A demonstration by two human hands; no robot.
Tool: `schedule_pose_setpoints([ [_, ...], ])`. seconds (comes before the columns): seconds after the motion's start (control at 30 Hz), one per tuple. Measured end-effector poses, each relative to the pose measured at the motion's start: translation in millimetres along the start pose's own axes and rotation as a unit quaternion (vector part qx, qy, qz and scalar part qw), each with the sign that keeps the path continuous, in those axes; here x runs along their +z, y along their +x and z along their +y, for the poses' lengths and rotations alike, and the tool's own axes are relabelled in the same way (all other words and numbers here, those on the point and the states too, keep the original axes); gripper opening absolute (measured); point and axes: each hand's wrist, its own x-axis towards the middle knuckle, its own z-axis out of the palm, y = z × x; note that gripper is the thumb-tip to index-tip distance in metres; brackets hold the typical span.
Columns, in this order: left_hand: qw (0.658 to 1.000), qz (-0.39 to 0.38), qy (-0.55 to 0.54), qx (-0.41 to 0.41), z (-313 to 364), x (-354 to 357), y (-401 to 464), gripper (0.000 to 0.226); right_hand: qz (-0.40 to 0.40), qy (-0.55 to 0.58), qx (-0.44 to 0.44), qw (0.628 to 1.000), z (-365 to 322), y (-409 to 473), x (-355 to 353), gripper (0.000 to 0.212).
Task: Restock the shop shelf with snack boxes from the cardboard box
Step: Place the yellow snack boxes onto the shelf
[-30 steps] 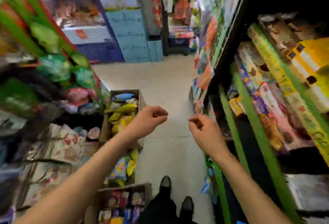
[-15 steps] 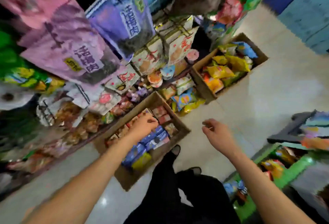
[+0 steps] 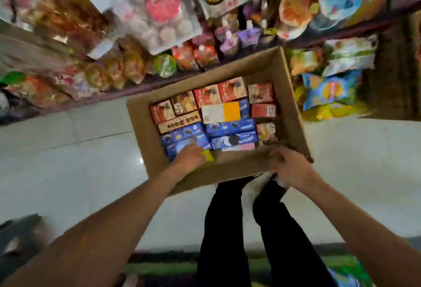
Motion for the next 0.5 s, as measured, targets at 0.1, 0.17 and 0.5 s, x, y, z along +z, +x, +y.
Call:
schedule_pose_setpoints([
  [0.1,0.999,0.003,0.052,-0.002,-40,40,52,0.026,-0.011,-0.025,-0.019,0.999,3,64,25,0.026],
  [0.17,0.996,-0.014,0.091,0.003,-61,63,82,0.033,-0.022,-0.055,-0.036,0.998,4,99,41,0.029],
  [0.5,0.990,0.031,0.125,-0.053,-111,137,212,0.067,0.073,0.027,-0.044,0.996,-13,226,108,0.056],
])
